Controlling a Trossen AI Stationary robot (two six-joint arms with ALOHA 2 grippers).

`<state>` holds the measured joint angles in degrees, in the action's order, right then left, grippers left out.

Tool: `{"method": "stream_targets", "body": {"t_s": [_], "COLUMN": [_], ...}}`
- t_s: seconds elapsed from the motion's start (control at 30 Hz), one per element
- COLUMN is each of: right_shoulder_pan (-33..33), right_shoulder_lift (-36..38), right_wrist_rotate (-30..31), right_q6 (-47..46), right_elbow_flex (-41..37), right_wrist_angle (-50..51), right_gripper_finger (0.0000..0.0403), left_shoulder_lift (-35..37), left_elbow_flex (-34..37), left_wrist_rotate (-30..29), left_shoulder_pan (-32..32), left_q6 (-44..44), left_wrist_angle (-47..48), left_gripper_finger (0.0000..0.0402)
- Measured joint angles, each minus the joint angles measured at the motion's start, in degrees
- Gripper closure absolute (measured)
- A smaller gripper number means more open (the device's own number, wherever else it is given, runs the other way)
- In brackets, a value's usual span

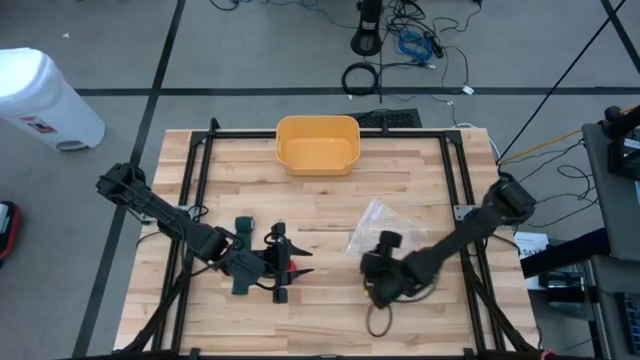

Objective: Roll bandage
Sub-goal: Open the transparent zip bag

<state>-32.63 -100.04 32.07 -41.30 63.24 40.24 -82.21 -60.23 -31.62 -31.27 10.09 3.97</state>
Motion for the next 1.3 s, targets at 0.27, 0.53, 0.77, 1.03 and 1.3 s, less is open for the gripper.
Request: {"method": "stream_targets", "body": {"t_s": [0.27,0.53,0.77,1.03,1.3], "right_shoulder_pan": [6.72,7.81,8.1,7.78,4.1], "right_shoulder_lift": [-8.79,-9.05,-9.19,-9.26,-9.24], "right_wrist_rotate": [-5.15,-3.25,-2.78,-3.77,-9.3], "right_q6": [9.76,10.95,9.34,11.99,13.05], "right_elbow_flex": [0.2,0.21,0.04,0.12,12.83], "right_wrist_angle": [-7.44,-5.36,0.2,1.16,13.18], "right_gripper_finger": [0.0209,0.0222,0.0324,0.0396,0.0402], "left_shoulder_lift": [0.0,0.0,0.0,0.0,0.0], "left_elbow_flex": [0.0,0.0,0.0,0.0,-0.02], "left_wrist_rotate": [-0.02,0.0,0.04,0.07,0.86], "left_shoulder_pan": [0.0,0.0,0.0,0.0,-0.31], "left_q6": [-0.02,-0.3,-0.31,-0.39,-6.08], "left_wrist_angle": [0.02,0.15,0.04,0.05,0.04], "left_gripper_finger": [0.0228,0.0228,0.0228,0.0228,0.0228]}}
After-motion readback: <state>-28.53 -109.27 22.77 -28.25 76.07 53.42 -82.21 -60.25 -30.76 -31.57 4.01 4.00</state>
